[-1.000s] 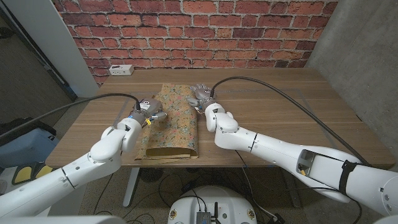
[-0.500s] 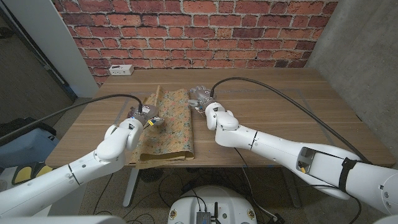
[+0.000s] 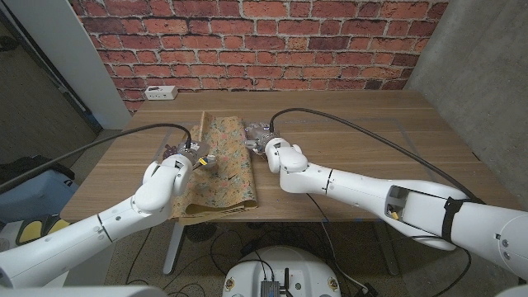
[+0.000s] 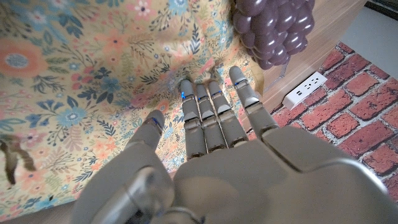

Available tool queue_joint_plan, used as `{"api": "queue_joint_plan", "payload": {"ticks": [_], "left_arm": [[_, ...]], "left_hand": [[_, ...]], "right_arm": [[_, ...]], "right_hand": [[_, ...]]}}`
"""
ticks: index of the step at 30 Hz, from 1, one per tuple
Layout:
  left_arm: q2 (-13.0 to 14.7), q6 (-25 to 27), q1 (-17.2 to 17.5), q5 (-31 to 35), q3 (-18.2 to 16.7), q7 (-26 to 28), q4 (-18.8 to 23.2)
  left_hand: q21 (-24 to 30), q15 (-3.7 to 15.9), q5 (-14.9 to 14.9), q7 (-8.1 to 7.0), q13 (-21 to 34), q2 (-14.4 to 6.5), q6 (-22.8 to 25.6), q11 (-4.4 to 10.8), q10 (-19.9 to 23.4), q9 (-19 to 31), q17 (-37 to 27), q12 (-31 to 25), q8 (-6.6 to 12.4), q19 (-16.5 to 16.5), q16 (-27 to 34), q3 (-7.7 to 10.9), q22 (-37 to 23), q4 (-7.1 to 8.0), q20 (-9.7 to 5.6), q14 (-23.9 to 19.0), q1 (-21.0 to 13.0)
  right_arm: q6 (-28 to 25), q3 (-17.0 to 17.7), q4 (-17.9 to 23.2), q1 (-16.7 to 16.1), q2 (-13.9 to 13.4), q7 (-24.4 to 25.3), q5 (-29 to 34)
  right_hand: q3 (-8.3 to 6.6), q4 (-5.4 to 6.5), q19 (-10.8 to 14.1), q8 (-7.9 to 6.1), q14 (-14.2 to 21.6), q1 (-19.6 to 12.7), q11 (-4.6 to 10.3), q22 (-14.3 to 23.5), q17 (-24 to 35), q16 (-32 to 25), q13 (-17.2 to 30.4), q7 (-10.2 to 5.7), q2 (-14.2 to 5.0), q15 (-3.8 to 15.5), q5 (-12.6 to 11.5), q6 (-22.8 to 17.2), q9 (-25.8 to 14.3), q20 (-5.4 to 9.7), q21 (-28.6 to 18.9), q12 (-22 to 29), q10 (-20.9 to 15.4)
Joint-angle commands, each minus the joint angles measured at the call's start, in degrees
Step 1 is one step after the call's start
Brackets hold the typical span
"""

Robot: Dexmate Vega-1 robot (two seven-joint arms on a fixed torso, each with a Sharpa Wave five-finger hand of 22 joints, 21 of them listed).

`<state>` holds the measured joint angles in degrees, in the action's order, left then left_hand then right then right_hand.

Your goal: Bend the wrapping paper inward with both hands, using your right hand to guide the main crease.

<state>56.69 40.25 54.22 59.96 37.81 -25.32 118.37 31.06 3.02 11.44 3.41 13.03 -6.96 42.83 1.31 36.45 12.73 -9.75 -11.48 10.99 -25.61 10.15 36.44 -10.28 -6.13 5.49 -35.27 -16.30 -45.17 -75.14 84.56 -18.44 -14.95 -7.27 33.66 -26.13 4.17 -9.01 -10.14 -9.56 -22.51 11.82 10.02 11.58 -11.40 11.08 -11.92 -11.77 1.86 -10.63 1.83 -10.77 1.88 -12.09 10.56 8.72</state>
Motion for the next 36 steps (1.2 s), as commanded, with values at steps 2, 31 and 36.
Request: {"api": "queue_joint_plan", "payload": {"ticks": [2,31,36], "left_arm": [[-0.6,-1.5,-0.6,-0.9,-0.1,-0.2,-1.2],[-1.9,-4.5,-2.8,-2.7,0.7,2.1,-2.8],[-2.4,-4.7,-3.7,-2.3,1.2,1.5,-3.4]], "left_hand": [[-0.5,-0.19,-0.1,-0.15,-0.1,-0.1,-0.7,0.31,-0.6,0.1,-0.2,0.1,-0.07,0.9,0.0,0.58,-0.1,-0.01,-0.09,0.8,0.5],[-2.2,-0.14,-0.6,-1.31,-0.1,0.7,-4.9,0.36,-3.4,-0.1,-0.2,0.3,-0.49,2.9,0.0,0.53,-0.2,-0.34,-0.14,4.0,1.9],[-2.3,-0.10,-0.7,-1.51,-0.1,0.8,-5.4,0.66,-3.8,-0.1,-0.3,0.3,-0.50,3.0,0.0,0.48,-0.2,-0.29,-0.03,4.2,2.1]], "right_arm": [[0.1,-7.8,-3.9,5.0,2.0,-8.0,5.3],[-2.7,-2.6,10.1,2.8,-5.2,-11.6,7.5],[-3.3,-1.9,16.6,1.5,-8.7,-12.8,9.8]], "right_hand": [[-3.62,-1.51,-1.6,-0.13,-9.0,-3.8,0.55,0.1,-0.5,0.5,0.1,-0.76,0.02,5.09,-0.1,3.2,-0.1,1.92,0.6,-0.2,2.8],[-1.72,-2.70,0.0,-1.11,-7.1,-3.7,-2.88,0.0,-0.7,-1.1,0.0,1.38,3.40,2.63,0.9,-1.5,-0.1,-0.75,0.2,1.1,-3.7],[-0.60,-2.69,0.3,-1.09,-6.7,-2.8,-3.56,0.0,-0.6,-1.2,0.1,1.95,4.18,1.63,0.8,-1.7,-0.1,-1.91,0.2,1.1,-3.8]]}}
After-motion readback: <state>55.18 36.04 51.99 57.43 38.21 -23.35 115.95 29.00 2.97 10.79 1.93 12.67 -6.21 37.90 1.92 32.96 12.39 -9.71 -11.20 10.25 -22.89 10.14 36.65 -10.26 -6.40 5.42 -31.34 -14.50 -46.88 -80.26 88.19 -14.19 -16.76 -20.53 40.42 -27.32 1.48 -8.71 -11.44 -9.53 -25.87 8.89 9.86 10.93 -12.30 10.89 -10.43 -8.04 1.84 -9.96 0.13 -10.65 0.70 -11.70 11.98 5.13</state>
